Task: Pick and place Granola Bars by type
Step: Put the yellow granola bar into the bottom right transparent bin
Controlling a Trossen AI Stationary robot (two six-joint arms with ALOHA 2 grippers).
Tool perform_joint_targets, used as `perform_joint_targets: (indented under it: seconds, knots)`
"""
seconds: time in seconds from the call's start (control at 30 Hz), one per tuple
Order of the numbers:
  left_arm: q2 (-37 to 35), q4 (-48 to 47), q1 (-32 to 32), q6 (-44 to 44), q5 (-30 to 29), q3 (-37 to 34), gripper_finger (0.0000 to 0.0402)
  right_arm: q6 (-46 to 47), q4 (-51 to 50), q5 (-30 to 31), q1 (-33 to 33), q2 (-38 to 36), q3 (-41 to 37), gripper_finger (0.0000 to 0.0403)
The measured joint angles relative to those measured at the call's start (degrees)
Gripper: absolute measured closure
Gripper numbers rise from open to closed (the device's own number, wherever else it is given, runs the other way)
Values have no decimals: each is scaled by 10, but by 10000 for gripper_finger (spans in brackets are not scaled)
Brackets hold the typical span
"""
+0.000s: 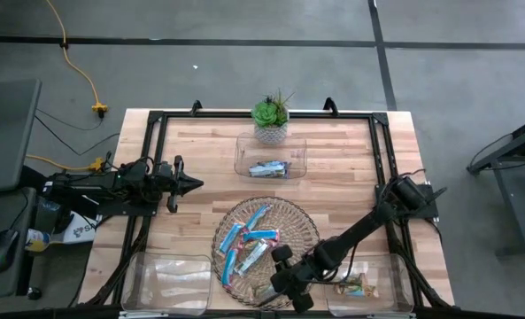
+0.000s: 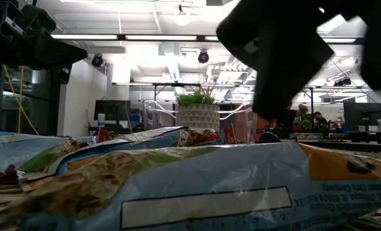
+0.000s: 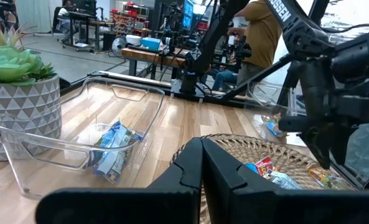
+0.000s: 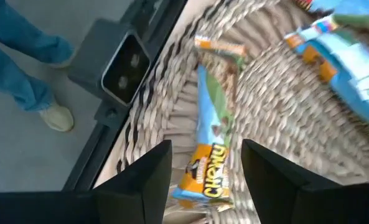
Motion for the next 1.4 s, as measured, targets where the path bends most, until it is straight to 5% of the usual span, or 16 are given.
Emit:
perform_joint_targets:
  seconds: [0.3, 1.4]
  knots:
    - [0, 0, 0, 0, 0, 0, 401, 18, -5, 44, -5, 9, 0, 226]
    - [0, 0, 0, 0, 0, 0, 401, 51, 25, 28, 1, 28, -2, 226]
